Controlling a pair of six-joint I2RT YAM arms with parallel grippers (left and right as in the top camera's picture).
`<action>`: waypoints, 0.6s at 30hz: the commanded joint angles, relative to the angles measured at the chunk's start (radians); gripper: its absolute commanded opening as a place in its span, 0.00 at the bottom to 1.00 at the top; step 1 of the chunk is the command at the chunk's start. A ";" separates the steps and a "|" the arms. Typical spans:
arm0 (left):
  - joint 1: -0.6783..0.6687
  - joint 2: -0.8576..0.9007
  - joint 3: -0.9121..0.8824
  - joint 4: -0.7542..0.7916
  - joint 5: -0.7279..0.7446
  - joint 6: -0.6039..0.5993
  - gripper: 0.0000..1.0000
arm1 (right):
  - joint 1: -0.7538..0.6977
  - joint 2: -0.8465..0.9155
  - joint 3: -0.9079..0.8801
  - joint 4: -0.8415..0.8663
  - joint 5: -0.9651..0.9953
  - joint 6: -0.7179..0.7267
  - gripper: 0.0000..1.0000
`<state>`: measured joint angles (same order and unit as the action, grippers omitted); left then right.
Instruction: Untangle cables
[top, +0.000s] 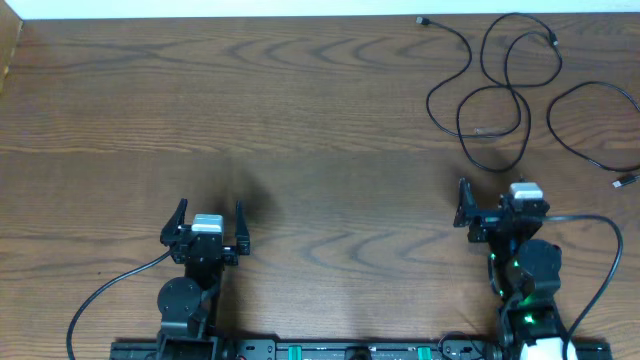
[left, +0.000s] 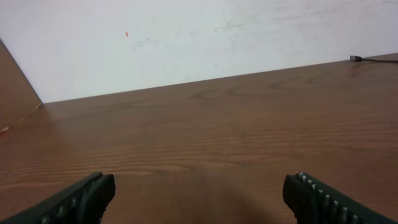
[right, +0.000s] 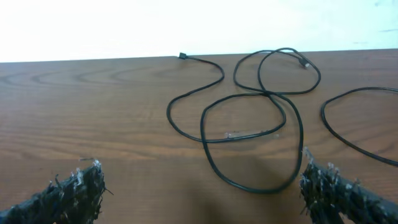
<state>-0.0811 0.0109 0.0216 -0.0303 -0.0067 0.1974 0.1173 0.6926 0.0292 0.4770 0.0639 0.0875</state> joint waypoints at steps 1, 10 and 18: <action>0.004 -0.006 -0.018 -0.040 -0.035 -0.012 0.91 | 0.008 -0.075 -0.024 -0.041 0.005 0.013 0.99; 0.004 -0.007 -0.018 -0.040 -0.035 -0.012 0.91 | 0.008 -0.212 -0.024 -0.166 0.005 0.013 0.99; 0.004 -0.007 -0.018 -0.040 -0.035 -0.012 0.91 | 0.008 -0.326 -0.024 -0.266 0.005 0.013 0.99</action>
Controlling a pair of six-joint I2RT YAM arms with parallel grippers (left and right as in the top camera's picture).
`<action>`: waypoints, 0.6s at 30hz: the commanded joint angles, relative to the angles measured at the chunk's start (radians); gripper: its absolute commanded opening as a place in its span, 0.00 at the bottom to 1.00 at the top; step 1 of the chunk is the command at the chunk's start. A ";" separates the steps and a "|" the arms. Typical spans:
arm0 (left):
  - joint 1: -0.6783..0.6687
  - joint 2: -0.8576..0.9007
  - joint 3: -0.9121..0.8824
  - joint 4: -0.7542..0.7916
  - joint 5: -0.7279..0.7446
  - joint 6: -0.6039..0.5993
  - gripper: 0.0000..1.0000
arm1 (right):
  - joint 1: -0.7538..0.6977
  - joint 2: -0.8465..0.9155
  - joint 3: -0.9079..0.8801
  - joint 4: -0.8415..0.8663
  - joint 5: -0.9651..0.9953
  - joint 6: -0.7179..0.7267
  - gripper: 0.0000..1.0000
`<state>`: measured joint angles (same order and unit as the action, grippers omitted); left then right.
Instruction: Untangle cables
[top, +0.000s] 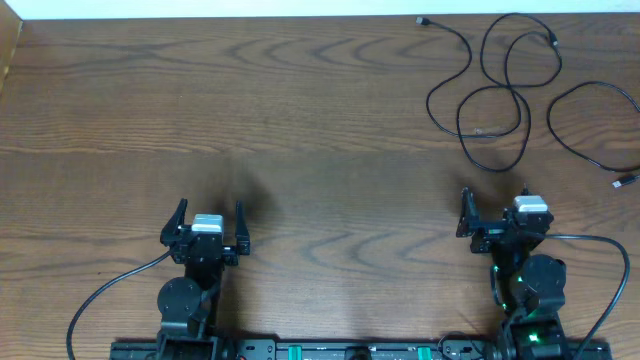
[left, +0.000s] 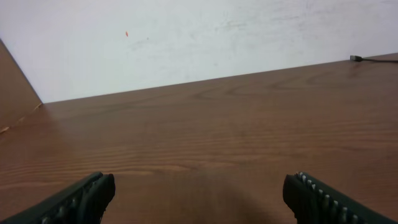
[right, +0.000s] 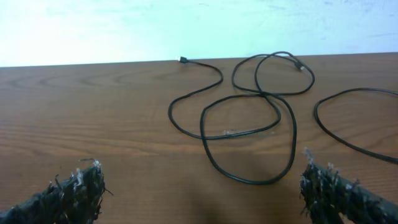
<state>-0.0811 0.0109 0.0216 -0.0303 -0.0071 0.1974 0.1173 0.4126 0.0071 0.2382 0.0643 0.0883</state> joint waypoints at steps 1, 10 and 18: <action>0.004 -0.007 -0.018 -0.040 -0.035 -0.012 0.91 | 0.008 -0.064 -0.002 -0.046 0.004 0.012 0.99; 0.004 -0.006 -0.018 -0.040 -0.035 -0.012 0.91 | 0.008 -0.251 -0.002 -0.241 0.004 0.012 0.99; 0.004 -0.006 -0.018 -0.040 -0.035 -0.012 0.91 | 0.008 -0.382 -0.002 -0.308 0.005 0.011 0.99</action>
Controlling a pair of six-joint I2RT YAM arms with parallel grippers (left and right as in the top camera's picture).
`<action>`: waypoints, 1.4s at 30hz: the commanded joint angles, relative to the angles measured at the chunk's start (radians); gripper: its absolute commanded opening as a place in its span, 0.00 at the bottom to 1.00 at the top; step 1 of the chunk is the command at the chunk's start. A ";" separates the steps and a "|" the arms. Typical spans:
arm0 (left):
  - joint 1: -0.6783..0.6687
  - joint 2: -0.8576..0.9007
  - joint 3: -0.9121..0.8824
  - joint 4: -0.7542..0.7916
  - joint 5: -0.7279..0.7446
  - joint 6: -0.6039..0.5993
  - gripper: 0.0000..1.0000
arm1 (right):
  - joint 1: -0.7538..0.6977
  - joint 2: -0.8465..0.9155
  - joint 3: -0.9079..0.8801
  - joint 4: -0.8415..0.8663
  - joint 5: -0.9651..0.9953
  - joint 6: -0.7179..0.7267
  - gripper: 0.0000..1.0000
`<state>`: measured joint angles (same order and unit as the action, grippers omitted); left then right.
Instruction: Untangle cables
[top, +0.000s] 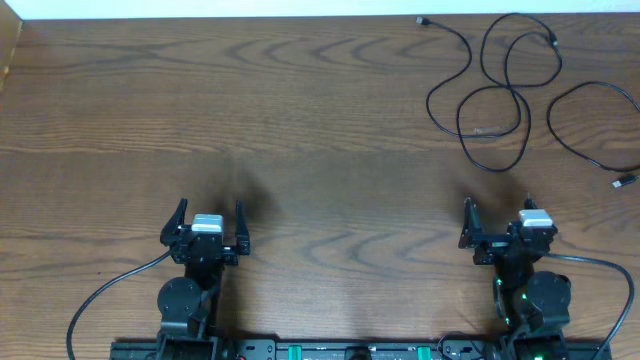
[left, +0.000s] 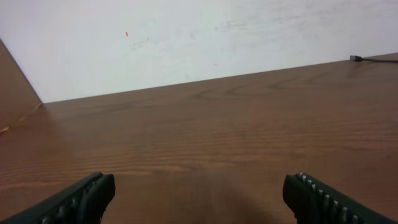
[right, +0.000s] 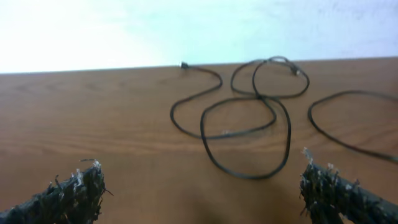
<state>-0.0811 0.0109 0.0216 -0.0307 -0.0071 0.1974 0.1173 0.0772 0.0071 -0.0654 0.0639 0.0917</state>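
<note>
A thin black cable lies in overlapping loops at the table's far right; in the right wrist view the looped cable lies ahead of the fingers. A second black cable curves beside it, separate, its end near the right edge; that second cable shows at the wrist view's right. My right gripper stands open near the front edge, well short of the loops, nothing between its fingers. My left gripper is open at the front left, holding nothing; its fingers frame bare wood.
The wooden table runs to a white wall at the back. A raised wooden side edge borders the left. The cable's plug end shows far right in the left wrist view.
My right gripper has moved further back toward the front edge, so the cable loops look smaller and farther away. The left arm and the cables have not moved.
My right gripper stood open close in front of the looped cable. It was then farther back from it, and now it is nearer the front edge still. The left gripper stayed open in place throughout, and both cables lie as before.
</note>
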 joint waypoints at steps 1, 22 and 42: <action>0.004 -0.007 -0.018 -0.040 -0.035 -0.012 0.91 | 0.008 -0.060 -0.002 -0.005 0.005 0.008 0.99; 0.004 -0.007 -0.018 -0.040 -0.035 -0.012 0.91 | -0.034 -0.072 -0.002 -0.003 0.005 0.008 0.99; 0.004 -0.006 -0.018 -0.040 -0.035 -0.012 0.91 | -0.067 -0.072 -0.002 -0.004 0.008 -0.048 0.99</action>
